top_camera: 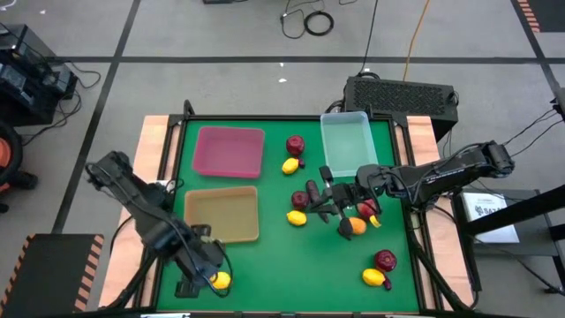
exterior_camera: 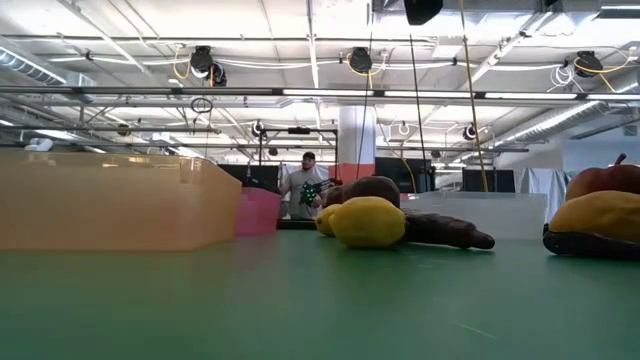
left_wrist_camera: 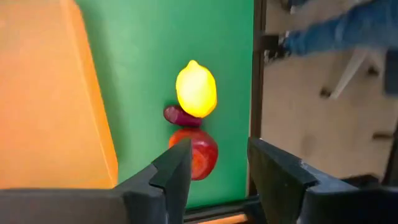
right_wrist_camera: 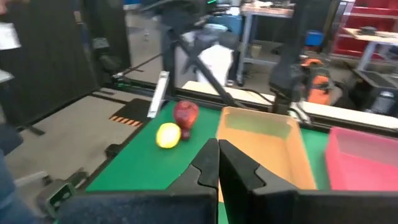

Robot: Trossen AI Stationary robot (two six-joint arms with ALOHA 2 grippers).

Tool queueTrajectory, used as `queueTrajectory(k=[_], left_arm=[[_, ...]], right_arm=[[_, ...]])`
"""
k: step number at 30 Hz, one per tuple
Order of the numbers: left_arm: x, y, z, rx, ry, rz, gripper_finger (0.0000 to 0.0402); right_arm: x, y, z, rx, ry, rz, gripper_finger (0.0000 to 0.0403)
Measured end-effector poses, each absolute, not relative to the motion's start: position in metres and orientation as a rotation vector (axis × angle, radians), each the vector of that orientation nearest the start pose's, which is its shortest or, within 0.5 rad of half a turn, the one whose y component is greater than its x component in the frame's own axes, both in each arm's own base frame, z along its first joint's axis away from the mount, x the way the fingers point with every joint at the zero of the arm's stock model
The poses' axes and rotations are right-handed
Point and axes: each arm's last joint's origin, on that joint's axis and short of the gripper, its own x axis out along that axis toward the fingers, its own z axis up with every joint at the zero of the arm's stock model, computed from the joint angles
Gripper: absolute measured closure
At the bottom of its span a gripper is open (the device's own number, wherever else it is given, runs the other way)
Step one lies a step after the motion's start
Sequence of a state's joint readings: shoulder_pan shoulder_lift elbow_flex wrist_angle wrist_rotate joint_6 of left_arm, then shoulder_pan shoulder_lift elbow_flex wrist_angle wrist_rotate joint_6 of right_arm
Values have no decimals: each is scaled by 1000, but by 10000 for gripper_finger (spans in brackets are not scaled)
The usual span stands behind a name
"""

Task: Sort produce into baskets
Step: Put the apple into the pink bin

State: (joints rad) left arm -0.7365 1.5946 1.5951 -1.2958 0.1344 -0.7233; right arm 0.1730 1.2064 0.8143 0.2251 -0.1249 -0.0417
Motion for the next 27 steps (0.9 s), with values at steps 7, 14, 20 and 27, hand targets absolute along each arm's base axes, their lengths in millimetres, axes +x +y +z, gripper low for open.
queueTrajectory(k=[7,14,20,27], left_arm=[[223,-212,317,-90,1524,-268,176],[216,-211,300,-84,1612,-238,106],[205,-222,272,-7,1617,-300,80],[178,-222,256,27,1574,-309,79]], right_arm=[[266,49,296,-38,161,246,403],[266,49,296,34,170,187,403],[266,50,295,19,175,108,403],[267,50,294,49,182,90,403]])
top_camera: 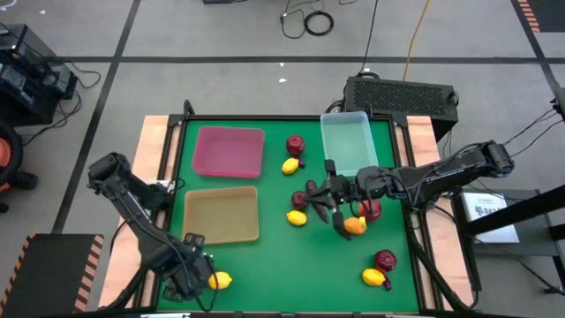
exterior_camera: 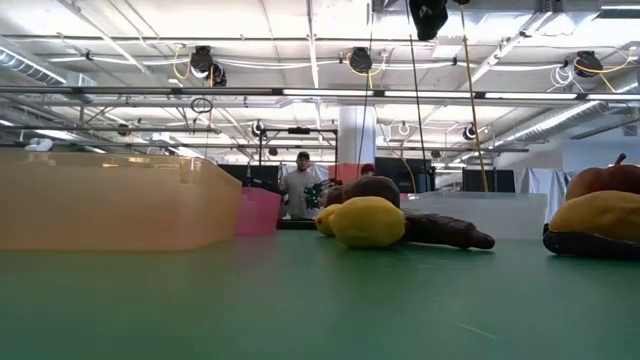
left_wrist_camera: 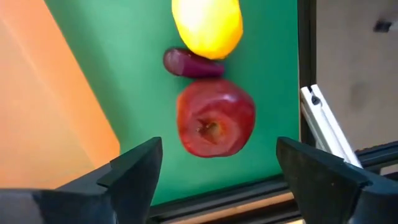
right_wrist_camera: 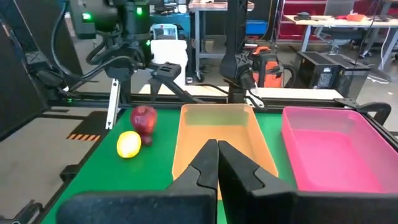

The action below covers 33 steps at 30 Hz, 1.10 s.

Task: Sort produce into baskets
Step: Put the apple into the pink bin

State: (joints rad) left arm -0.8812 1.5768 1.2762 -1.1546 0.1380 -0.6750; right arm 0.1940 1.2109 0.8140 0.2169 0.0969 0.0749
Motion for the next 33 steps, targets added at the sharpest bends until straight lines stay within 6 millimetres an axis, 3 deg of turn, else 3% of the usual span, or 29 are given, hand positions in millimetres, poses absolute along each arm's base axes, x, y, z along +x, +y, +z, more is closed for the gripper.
queueTrajectory(k=[13,33], left_arm=[[150,-226,221,52,1511,-350,79],[150,-223,185,30,1427,-358,79]], right_arm=[[267,46,293,123,178,-30,403],[269,35,293,75,176,-65,403]])
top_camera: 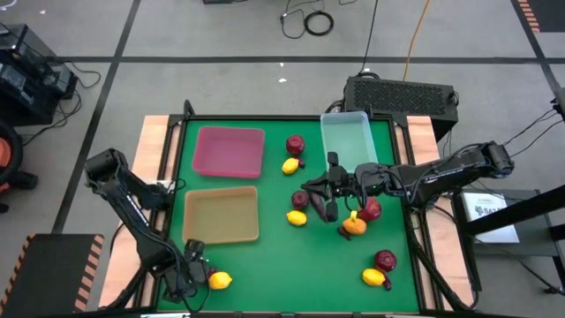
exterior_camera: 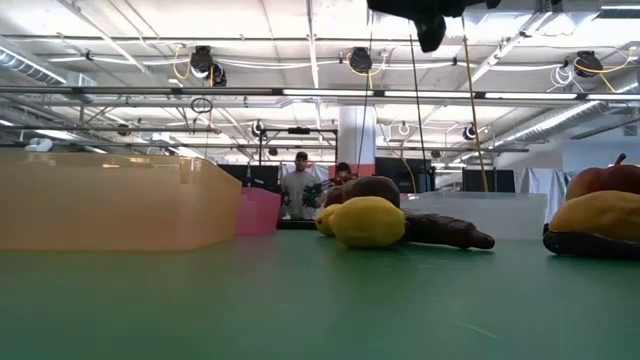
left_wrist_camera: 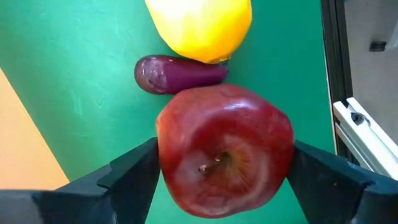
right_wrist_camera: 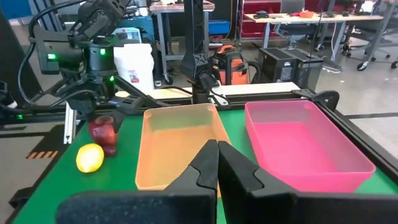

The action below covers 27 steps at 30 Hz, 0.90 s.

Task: Sort produce into baskets
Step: Put the apple into the pink bin

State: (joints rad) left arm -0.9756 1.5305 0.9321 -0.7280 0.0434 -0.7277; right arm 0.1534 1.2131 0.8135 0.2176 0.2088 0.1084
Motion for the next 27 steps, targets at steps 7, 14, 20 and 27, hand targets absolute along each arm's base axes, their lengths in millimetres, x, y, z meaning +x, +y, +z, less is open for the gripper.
queueTrajectory(k=[7,14,20,27], left_arm=[[157,-223,192,-29,1434,-389,111],[165,-194,246,-171,1388,-354,121],[165,-141,313,-304,1095,-155,121],[152,-65,352,-367,663,340,121]], right_arm=[[269,32,293,31,178,-71,403],[270,29,293,12,179,-82,403],[270,29,293,-9,178,-80,403],[270,29,294,21,175,-82,403]])
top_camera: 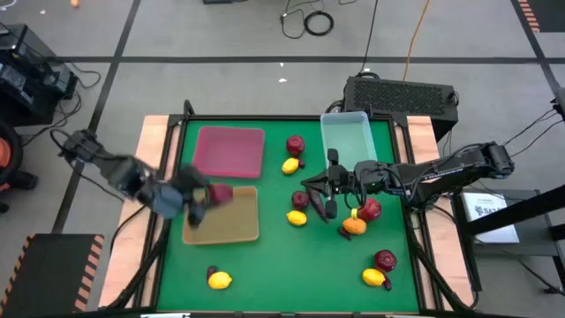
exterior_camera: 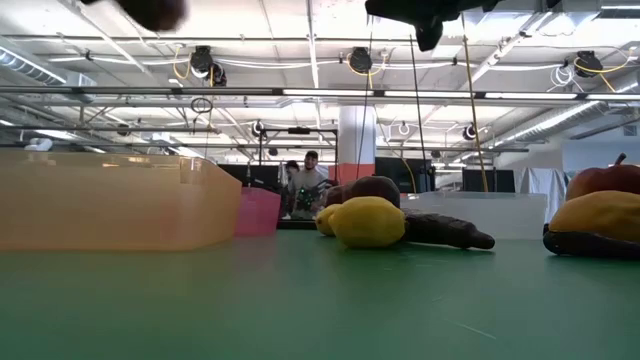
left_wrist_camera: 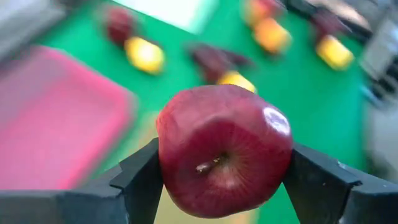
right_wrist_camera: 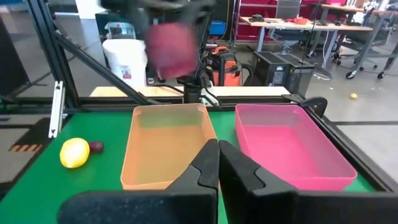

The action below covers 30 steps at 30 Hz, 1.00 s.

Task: Sort produce into baskets
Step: Put the apple into the pink bin

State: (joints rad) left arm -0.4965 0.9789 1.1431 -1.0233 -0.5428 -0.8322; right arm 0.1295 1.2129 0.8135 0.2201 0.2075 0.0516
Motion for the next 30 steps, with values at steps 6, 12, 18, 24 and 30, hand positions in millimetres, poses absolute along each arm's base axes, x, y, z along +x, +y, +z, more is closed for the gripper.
queueTrajectory(k=[6,12,18,24,30], left_arm=[[148,0,349,-388,683,737,121],[156,59,326,-482,803,863,121],[159,121,294,-589,855,923,121],[163,155,270,-632,952,942,121],[169,166,256,-655,1009,975,120]], right_arm=[[270,29,294,95,171,-89,403],[270,29,298,212,125,-93,403],[270,30,300,333,93,-97,403],[270,34,300,487,89,-95,403],[268,44,300,494,96,-75,403]])
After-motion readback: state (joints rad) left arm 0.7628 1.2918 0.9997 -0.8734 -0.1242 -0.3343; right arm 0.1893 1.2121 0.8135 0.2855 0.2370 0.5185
